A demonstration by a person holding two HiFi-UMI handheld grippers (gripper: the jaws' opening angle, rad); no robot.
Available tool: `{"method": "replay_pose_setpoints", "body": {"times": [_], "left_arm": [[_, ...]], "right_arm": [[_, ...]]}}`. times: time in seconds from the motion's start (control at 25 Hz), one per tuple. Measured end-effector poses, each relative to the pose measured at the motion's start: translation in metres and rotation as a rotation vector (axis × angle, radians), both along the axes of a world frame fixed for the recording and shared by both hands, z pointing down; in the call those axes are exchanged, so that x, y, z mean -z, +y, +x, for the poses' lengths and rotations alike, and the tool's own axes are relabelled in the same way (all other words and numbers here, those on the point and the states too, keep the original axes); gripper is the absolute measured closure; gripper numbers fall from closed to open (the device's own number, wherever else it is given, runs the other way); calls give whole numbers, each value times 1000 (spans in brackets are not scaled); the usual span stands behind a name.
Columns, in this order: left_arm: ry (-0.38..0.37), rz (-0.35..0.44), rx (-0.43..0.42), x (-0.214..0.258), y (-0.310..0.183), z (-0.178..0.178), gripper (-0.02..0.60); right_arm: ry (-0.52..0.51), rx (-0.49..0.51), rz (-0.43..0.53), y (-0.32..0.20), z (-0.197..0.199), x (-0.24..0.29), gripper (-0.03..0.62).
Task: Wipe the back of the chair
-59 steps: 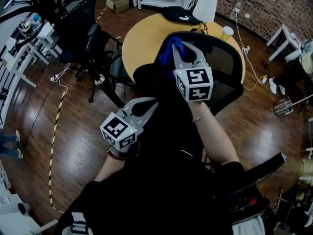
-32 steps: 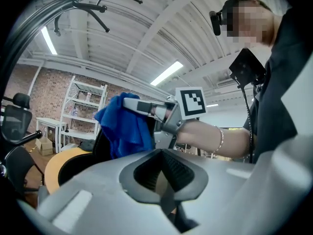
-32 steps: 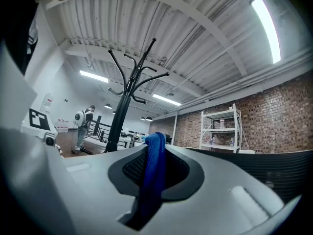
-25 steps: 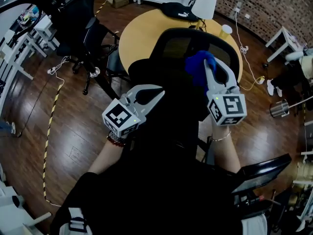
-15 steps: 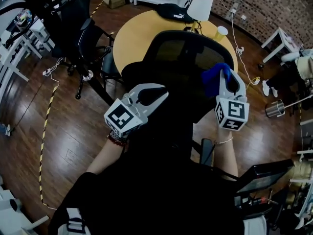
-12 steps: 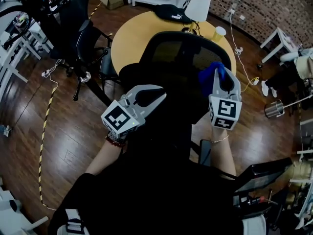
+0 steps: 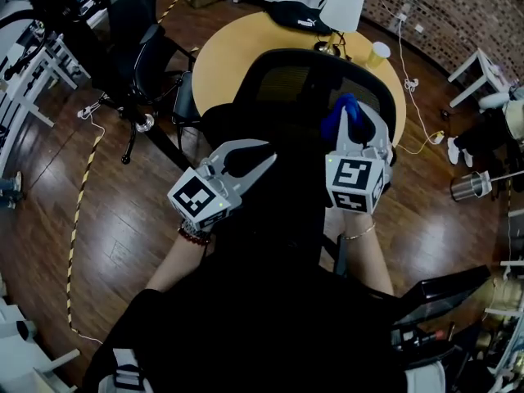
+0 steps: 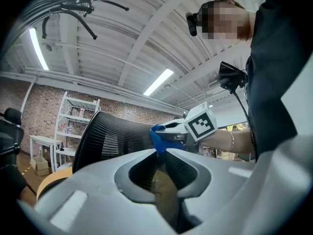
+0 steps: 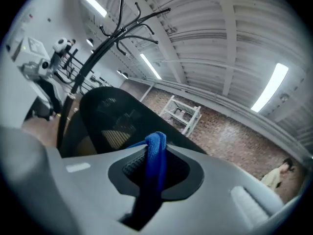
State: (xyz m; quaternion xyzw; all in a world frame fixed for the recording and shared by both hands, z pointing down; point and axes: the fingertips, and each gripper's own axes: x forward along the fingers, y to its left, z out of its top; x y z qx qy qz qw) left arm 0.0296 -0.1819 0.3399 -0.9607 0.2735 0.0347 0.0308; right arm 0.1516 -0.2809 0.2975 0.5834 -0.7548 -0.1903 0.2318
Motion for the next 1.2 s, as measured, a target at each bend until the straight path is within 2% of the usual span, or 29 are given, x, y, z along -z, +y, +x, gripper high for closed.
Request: {"method": "replay_pose_setpoints", "body": {"times": [0.08, 0.28, 0.44, 0.64, 0.84, 1.0, 1.2], "left_arm": [[1, 0, 12, -1, -4, -1, 518], [6, -4, 25, -1, -2, -4, 517], [27, -21, 47, -7, -2, -13, 517], [50, 1, 75, -1, -5, -23, 514], [48, 23, 66, 1, 5, -41, 511], [69, 7, 72, 2, 12, -67, 503], [106, -10, 41, 5, 22, -82, 500]], "right_arm": [[-57, 78, -34, -4, -24, -8, 559], [-129, 140, -10, -15, -55, -7, 559], [-145, 216, -9, -17, -87, -5, 559], [-153, 312, -35, -17, -118, -1, 559], [-189, 301, -55, -17, -128, -1, 559], [-215, 280, -43, -10, -149, 4, 560], [-312, 276, -43, -15, -147, 8, 563]]}}
